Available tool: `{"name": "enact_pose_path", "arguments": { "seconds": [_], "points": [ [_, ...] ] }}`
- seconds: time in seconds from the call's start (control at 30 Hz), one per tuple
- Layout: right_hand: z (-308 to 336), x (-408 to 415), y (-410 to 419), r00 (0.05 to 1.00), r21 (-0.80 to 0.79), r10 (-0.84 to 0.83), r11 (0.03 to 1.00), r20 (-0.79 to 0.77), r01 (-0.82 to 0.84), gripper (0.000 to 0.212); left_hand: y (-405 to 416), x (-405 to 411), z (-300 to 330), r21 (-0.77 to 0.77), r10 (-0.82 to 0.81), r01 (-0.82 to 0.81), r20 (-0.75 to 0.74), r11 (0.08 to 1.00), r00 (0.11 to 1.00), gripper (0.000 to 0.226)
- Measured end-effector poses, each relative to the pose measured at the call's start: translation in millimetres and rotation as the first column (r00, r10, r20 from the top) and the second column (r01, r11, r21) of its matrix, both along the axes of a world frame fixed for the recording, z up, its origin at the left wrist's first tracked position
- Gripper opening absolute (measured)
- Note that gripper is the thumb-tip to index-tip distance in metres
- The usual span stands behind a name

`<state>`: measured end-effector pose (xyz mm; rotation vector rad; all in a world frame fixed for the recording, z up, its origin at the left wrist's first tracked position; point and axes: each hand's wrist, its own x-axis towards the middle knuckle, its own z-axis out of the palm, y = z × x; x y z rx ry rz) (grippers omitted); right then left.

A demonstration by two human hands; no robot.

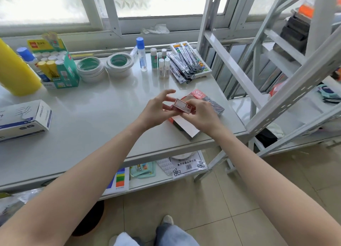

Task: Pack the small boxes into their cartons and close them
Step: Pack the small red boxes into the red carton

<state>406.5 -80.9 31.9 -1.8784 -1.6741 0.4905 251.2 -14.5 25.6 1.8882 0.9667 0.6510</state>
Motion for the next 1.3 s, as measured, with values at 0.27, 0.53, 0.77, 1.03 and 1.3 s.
{"name": "enact_pose_path", "arguments": {
  "seconds": [0.27,0.53,0.77,1.03,1.3],
  "points": [
    [-17,25,-15,0.977,-0.036,-0.206,0.977,0.06,0.208,0.03,18,32,-19,0.146,-0.049,0.105,-0.344,0.984,0.938,0.035],
    [-21,24,-13,0.976,-0.093,-0.202,0.974,0.077,0.209,0.033,19,27,-28,0.159,-0.005,0.076,-0.407,0.984,0.913,0.053],
    [-22,-5,9,0.993,-0.127,-0.068,0.989,0.092,0.079,0.03,14,-8,-23,-0.195,-0.069,-0.011,-0.4,0.981,0.914,0.088],
    [-30,-43,25,0.994,-0.084,0.033,0.996,0.104,-0.024,0.038,7,-33,-22,-0.212,-0.058,-0.008,-0.303,0.977,0.951,0.078],
    [-39,-44,28,0.963,-0.085,-0.009,0.996,0.27,0.033,0.031,6,-36,-27,-0.205,-0.038,-0.022,-0.282,0.979,0.959,0.069]
  ]
}}
